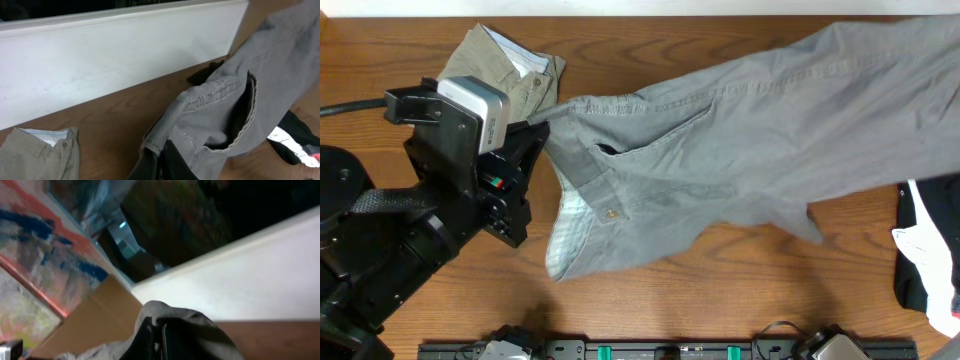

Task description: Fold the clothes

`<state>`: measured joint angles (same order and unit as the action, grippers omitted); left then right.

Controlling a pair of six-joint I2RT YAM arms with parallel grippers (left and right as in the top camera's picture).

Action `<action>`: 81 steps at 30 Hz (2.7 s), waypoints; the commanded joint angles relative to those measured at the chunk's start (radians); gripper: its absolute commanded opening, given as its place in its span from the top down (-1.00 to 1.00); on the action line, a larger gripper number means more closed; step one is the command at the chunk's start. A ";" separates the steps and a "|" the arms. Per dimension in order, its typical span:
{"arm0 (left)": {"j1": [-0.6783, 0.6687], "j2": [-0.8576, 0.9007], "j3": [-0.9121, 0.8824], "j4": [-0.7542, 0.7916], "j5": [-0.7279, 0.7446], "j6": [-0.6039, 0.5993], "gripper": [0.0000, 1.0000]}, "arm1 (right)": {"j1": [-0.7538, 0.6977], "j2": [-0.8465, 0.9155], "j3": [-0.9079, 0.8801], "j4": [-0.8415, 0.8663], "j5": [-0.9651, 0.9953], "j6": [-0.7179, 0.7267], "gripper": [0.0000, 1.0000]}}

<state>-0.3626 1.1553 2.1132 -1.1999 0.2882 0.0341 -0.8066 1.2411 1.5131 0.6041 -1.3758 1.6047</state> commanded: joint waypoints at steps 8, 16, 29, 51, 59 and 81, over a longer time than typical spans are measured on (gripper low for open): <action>0.005 -0.006 0.023 0.016 -0.002 0.015 0.88 | 0.023 0.108 0.323 -0.348 0.316 -0.110 0.97; 0.005 -0.006 0.023 0.011 -0.002 0.037 0.89 | 0.146 0.108 0.396 -0.735 0.512 -0.533 0.98; 0.005 -0.004 0.023 -0.013 -0.021 0.094 0.88 | 0.483 0.107 0.417 -1.513 1.150 -1.298 0.97; -0.030 -0.009 0.261 -0.076 -0.009 0.148 0.88 | 0.522 -0.072 0.696 -1.884 1.350 -1.427 0.98; -0.030 -0.009 0.370 -0.103 -0.038 0.126 0.88 | 0.522 -0.076 0.771 -1.921 1.354 -1.431 0.98; 0.054 0.709 0.286 0.035 -0.304 0.190 0.88 | 0.622 0.555 0.770 -1.843 1.229 -1.490 0.97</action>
<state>-0.3424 1.7523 2.4123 -1.1851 0.0288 0.2058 -0.2184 1.7313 2.2860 -1.2488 -0.1425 0.1471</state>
